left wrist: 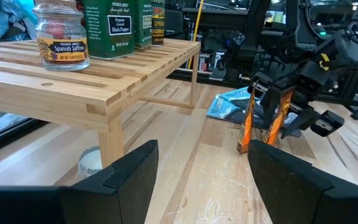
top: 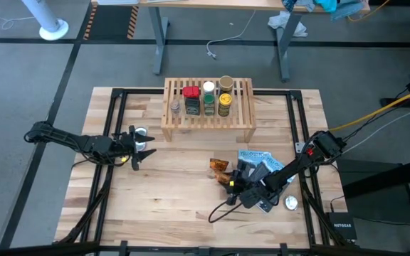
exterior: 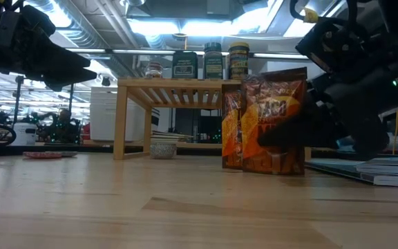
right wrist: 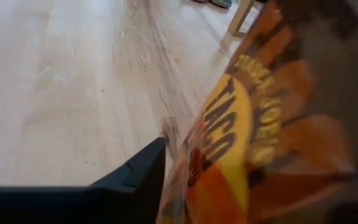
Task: Shelf spices
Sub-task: Remove the orange seasoning pack from the shelf
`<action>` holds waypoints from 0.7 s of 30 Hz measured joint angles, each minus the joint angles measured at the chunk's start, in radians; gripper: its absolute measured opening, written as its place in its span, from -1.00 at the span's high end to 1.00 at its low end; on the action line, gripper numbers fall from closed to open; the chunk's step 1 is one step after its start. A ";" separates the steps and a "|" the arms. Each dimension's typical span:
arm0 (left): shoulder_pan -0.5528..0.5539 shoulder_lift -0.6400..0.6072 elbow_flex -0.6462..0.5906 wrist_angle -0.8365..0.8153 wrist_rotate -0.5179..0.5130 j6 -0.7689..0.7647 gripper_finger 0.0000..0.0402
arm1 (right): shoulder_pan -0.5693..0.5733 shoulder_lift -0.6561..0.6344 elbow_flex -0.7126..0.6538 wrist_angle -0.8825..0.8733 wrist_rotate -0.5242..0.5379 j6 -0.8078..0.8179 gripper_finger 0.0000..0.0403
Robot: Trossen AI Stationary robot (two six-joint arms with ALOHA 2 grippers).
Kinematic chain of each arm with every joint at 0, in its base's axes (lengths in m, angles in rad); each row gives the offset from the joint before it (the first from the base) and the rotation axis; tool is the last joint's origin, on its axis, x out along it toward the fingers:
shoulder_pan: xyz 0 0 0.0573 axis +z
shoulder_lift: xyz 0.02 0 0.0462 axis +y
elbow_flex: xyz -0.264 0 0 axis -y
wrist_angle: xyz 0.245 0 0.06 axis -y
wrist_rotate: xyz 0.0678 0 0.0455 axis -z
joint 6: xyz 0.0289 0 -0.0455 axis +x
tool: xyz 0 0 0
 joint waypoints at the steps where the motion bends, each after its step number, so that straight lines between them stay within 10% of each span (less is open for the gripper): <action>1: 0.000 0.000 0.000 0.000 0.000 0.000 -0.20 | 0.000 0.000 0.000 0.011 0.000 0.000 0.06; 21: 0.000 0.000 0.000 0.000 0.000 0.000 -0.20 | 0.015 -0.083 0.000 -0.002 0.040 -0.012 -0.13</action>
